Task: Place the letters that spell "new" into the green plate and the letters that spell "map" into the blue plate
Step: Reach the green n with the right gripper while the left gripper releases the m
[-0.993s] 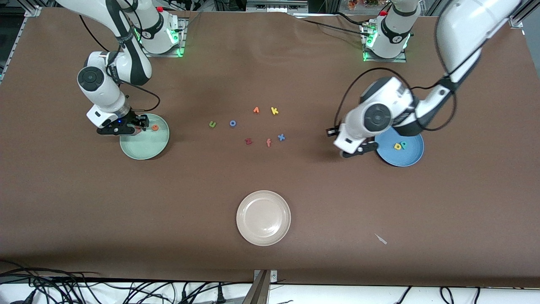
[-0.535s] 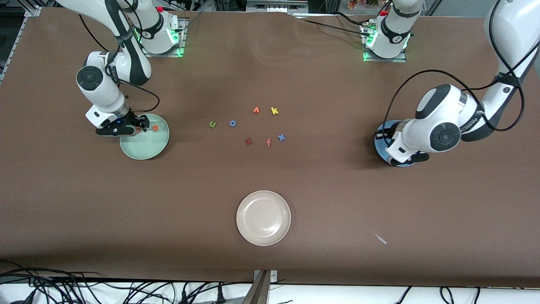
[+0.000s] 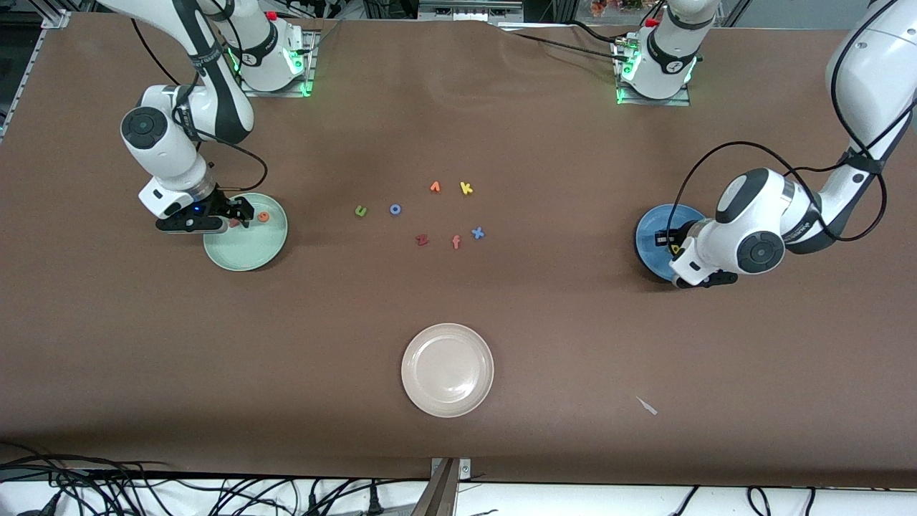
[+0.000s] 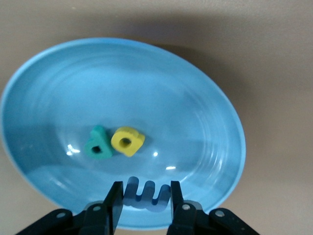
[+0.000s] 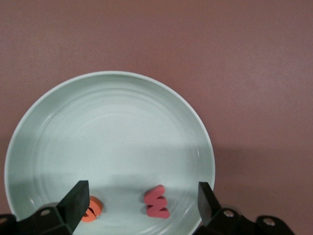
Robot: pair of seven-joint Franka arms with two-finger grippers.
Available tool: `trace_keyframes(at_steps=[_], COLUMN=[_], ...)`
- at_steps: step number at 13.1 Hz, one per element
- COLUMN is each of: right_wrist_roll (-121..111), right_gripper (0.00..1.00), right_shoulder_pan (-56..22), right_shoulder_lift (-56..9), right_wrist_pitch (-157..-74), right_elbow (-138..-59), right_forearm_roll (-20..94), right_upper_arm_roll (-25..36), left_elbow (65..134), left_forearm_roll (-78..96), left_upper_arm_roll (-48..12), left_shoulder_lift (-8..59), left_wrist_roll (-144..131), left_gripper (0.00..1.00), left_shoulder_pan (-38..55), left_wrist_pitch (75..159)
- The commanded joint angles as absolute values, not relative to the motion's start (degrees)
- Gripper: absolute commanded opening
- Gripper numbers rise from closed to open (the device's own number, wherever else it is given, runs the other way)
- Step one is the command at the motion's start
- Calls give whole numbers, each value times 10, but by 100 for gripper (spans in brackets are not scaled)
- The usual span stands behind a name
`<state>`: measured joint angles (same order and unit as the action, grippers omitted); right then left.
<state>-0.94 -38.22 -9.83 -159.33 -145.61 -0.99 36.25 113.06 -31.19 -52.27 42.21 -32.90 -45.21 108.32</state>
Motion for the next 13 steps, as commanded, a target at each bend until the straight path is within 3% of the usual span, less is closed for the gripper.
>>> trace_keyframes(at_steps=[1,5,8,11,13], right_wrist_roll=[-18,-13,43,138,207], right_gripper=[98,98,99,98,98], right_shoulder_pan=[-381,-381,-382,-383,-383], right_shoulder_lift=[-71,-48,-31,-26,-22], right_wrist_pitch=[-1566,-1428,-1271,-1168,-1170], right_elbow=[-1450,-1387,-1317,-1265,-1261], right_forearm_roll=[-9,-4,-3,3,11], right_upper_arm_roll=[359,358,334,288,250], left_elbow=[1125,1067,967,884,840], left_forearm_roll=[-325,-314,-314,-315,-314], left_upper_arm_roll=[-526,-570,-589,-566,-527], left_shoulder_lift=[415,385,388,393,393], left_wrist_roll=[-323,-332,-332,-336,-352], left_gripper=[97,100,100,100,100], left_shoulder_pan=[-445,-445,-410,-339,-279], left_wrist_pitch=[1089,1068,975,940,932])
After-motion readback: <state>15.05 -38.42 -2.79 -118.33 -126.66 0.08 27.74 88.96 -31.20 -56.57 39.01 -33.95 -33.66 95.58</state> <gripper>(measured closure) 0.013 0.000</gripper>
